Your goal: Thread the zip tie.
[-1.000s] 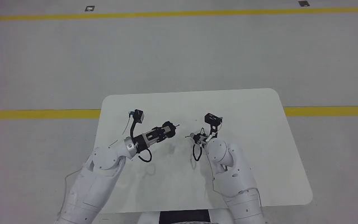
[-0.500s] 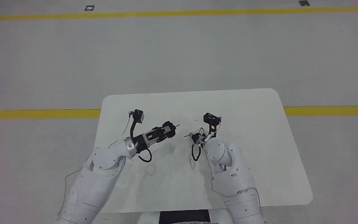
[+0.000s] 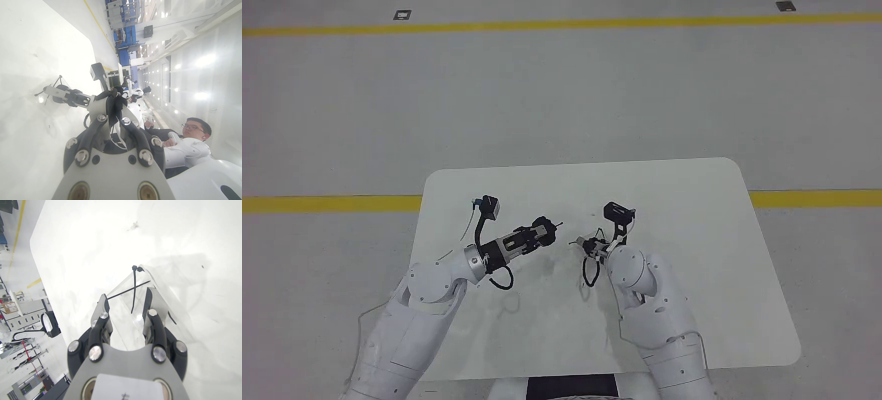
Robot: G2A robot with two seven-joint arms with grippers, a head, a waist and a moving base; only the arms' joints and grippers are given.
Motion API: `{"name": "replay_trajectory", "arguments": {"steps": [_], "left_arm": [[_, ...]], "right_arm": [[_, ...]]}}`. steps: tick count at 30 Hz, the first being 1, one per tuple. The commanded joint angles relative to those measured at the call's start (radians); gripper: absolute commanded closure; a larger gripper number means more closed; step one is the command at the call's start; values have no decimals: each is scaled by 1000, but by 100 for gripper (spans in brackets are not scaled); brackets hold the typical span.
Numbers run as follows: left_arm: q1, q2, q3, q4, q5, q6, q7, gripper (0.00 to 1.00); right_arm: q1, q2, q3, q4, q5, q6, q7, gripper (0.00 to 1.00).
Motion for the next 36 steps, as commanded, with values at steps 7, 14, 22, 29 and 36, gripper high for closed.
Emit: {"name": "replay_trajectory", "arguments": {"steps": [7, 14, 22, 29, 36], "left_arm": [[0, 0, 0, 0, 0, 0, 0, 100], [0, 0, 0, 0, 0, 0, 0, 100], [0, 0, 0, 0, 0, 0, 0, 100], [0, 0, 0, 0, 0, 0, 0, 100], [0, 0, 0, 0, 0, 0, 0, 100]], "right_arm": [[6, 10, 1, 11, 24, -1, -9, 100], [3, 21, 7, -2, 49, -21, -22, 100], [-22, 34, -6, -61, 50, -42, -25, 100], [-29, 44, -16, -71, 51, -33, -26, 100], [-24, 52, -25, -67, 36, -8, -29, 79]]}}
